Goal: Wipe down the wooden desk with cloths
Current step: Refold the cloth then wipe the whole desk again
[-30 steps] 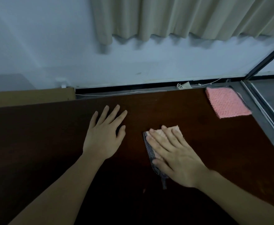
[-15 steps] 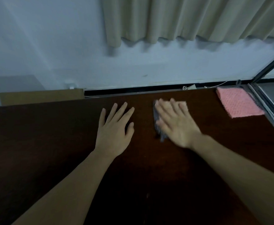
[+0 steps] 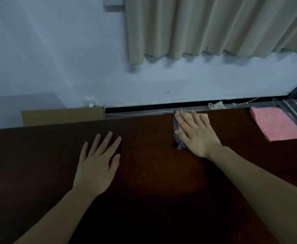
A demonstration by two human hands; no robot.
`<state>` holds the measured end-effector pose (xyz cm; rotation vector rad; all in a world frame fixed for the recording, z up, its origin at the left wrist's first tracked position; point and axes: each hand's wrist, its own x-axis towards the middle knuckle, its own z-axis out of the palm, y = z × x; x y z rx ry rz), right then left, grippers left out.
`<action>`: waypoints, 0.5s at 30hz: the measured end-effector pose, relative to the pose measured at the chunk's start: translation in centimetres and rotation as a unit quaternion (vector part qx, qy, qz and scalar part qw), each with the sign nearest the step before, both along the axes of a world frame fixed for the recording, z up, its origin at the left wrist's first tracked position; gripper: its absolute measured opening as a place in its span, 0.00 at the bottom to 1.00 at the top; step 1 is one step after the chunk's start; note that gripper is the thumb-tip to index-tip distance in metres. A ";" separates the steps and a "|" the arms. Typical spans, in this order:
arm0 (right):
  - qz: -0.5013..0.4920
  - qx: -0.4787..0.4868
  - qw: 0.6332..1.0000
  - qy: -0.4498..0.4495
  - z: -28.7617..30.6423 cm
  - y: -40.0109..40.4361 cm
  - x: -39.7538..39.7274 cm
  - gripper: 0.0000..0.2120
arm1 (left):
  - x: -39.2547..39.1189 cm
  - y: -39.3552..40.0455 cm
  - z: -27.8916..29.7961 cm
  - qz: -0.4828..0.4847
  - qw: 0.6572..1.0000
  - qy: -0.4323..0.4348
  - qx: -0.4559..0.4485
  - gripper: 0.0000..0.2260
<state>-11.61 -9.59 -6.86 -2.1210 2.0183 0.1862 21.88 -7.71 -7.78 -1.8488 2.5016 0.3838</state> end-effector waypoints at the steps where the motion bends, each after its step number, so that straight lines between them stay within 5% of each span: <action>1: -0.003 0.001 1.000 0.002 0.1 -0.3 0.6 0.39 | -0.1 0.0 0.0 0.004 1.000 0.005 -0.008 0.30; 11: 0.202 0.002 0.978 -0.049 0.1 10.2 5.9 0.31 | 0.1 0.2 -0.5 -0.001 1.000 0.014 -0.020 0.29; 15: 0.143 -0.015 0.990 -0.017 0.1 5.2 3.4 0.32 | 0.1 0.2 -0.5 0.000 1.000 0.009 -0.020 0.29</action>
